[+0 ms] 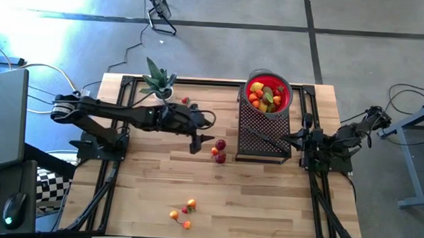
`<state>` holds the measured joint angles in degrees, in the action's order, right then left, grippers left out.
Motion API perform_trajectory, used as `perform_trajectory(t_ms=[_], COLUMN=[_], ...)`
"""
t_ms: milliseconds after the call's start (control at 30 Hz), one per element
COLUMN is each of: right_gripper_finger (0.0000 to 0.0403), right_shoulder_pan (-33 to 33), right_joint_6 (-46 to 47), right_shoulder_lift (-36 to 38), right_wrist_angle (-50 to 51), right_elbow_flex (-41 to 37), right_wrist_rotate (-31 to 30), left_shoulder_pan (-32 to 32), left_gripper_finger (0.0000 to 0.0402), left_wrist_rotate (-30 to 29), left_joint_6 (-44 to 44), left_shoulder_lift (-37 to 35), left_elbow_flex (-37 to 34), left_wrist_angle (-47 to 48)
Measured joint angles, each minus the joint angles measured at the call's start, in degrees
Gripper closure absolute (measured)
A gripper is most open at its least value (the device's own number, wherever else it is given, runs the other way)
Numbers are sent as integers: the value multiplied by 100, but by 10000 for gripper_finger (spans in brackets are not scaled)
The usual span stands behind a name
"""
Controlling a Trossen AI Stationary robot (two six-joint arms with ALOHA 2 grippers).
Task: Pick & Place Fruit
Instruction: Put the pomegranate into the strainer bowl on the shelf
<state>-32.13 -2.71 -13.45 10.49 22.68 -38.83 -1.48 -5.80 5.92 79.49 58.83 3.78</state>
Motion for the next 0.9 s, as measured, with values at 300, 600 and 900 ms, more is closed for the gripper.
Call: perform_trajectory(t_ms=[300, 600, 900], right_gripper_finger=[400, 400, 400], right_shoulder_pan=[0, -1, -1], right_joint_6=[-9, 7, 178], right_shoulder_lift=[0, 0, 0], right_wrist_angle=[23, 32, 36], right_elbow_flex=[0, 0, 0], right_wrist_rotate=[8, 453, 1030], left_shoulder_pan=[0, 0, -188], left_gripper_finger=[153, 153, 153], left_wrist_rotate=[-312, -349, -462], left_joint_6=[1036, 1411, 1252], left_shoulder_lift=[625, 967, 998], left_elbow_flex=[287, 435, 437], left_wrist_angle=[-319, -315, -396])
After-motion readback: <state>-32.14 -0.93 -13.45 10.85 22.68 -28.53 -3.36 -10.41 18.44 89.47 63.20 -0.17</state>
